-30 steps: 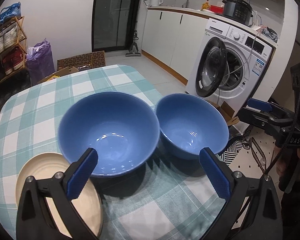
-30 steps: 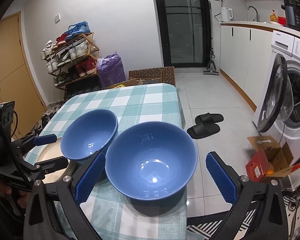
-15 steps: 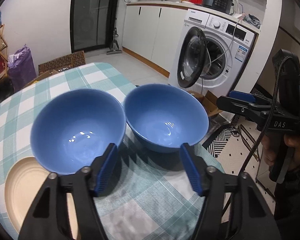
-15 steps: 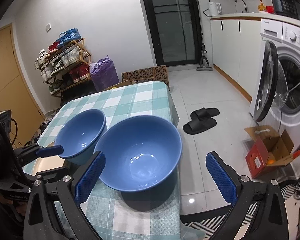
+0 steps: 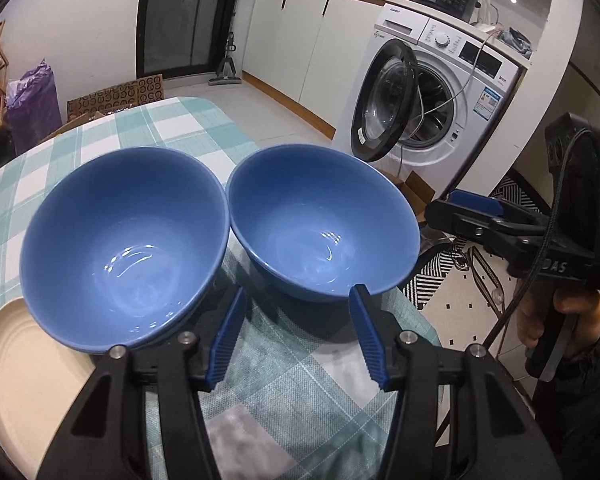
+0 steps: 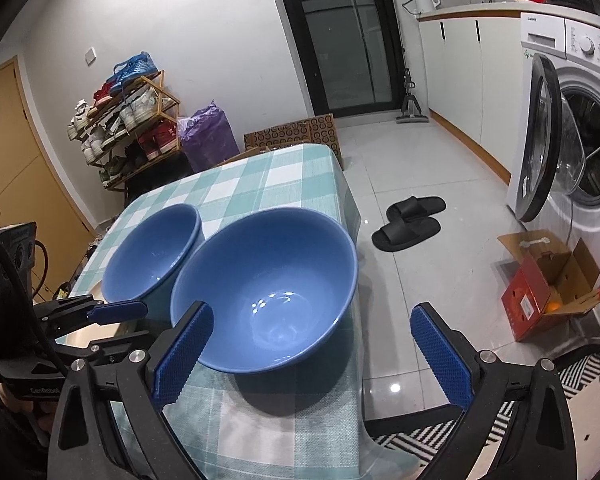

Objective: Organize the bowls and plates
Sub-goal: 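Move both open grippers to opposite rims of the nested blue bowls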

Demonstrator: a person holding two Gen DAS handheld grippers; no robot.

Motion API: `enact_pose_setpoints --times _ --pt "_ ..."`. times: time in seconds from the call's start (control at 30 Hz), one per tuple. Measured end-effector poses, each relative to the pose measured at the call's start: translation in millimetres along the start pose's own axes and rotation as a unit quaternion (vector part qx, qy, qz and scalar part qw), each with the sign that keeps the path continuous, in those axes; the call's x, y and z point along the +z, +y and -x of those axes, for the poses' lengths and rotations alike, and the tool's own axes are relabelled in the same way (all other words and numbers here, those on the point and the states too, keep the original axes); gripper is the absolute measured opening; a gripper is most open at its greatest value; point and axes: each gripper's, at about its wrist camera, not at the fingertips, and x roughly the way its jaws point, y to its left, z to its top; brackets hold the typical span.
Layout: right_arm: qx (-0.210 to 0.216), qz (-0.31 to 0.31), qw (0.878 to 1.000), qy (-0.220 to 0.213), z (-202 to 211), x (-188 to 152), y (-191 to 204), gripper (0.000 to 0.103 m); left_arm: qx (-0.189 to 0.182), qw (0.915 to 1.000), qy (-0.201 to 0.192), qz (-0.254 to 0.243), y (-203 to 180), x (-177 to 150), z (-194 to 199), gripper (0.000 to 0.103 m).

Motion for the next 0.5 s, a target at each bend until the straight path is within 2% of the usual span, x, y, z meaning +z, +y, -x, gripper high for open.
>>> enact_pose_setpoints --times 0.13,0.33,0.43,0.5 --pt "-0.003 -0.002 1.000 0.012 -9 -1 -4 0.085 0.000 1.0000 0.002 0.004 -1 2 -4 0.053" --pt "-0.001 0.001 1.000 0.021 -24 4 -8 0.082 -0.002 0.9999 0.002 0.010 0 7 -9 0.053" --pt "0.001 -0.003 1.000 0.026 -33 8 -10 0.074 -0.004 0.9999 0.003 0.015 1 8 -12 0.053" --pt "-0.001 -0.006 1.000 0.031 -39 10 -12 0.074 -0.005 0.9998 0.006 0.018 2 9 -13 0.053"
